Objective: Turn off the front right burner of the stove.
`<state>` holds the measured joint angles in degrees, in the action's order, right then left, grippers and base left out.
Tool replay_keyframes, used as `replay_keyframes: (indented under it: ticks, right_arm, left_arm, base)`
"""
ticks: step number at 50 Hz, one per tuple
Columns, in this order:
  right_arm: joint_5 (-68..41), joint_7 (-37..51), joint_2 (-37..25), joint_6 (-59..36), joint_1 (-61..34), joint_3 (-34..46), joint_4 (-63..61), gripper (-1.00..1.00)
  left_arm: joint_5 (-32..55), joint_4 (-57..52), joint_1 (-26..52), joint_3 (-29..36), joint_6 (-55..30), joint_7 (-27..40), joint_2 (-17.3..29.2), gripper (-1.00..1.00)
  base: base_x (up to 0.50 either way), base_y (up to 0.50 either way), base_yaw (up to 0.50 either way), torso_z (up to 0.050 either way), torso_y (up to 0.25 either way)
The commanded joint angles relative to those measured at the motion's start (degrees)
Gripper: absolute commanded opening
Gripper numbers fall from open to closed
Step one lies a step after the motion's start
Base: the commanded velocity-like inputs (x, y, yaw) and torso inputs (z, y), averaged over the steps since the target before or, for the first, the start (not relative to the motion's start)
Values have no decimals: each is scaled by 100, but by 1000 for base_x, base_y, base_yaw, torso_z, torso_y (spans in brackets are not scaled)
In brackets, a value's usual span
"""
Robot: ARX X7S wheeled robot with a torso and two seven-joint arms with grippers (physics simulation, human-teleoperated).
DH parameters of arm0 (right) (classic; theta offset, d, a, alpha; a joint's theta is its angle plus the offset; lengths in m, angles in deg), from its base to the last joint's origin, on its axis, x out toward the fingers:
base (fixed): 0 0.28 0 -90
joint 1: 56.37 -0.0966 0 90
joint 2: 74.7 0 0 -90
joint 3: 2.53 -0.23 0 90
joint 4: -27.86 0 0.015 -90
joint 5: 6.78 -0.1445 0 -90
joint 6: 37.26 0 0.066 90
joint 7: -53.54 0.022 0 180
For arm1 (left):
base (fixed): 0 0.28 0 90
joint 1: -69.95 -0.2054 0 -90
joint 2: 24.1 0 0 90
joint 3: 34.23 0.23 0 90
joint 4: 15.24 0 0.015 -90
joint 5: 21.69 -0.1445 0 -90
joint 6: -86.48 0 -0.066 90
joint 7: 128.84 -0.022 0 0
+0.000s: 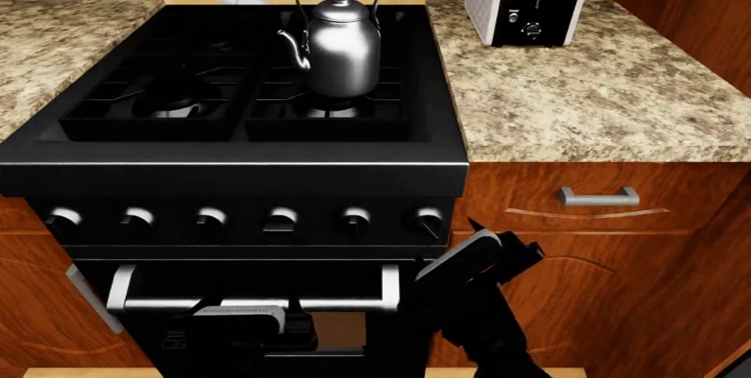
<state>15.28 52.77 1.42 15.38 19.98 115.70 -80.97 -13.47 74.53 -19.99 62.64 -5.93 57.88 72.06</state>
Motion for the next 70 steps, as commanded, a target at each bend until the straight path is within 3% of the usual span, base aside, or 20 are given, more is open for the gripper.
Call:
replay_keyframes:
  ticks: [1,18,70]
  right_arm:
    - [545,169,-130,-45,-142,564,163,100]
    - [58,284,8,627,-296,585,1222,100]
    - [-624,844,745,1372,-1398,341,3463,100]
  left_arm:
    - [66,-16,1,76,3,51,59,100]
    - [81,33,-7,196,50,144,132,100]
    - [653,513,321,119,-217,348,242,100]
  base:
    - [0,0,0,0,0]
    - [0,0,0,0,0]
    - [0,0,0,0,0]
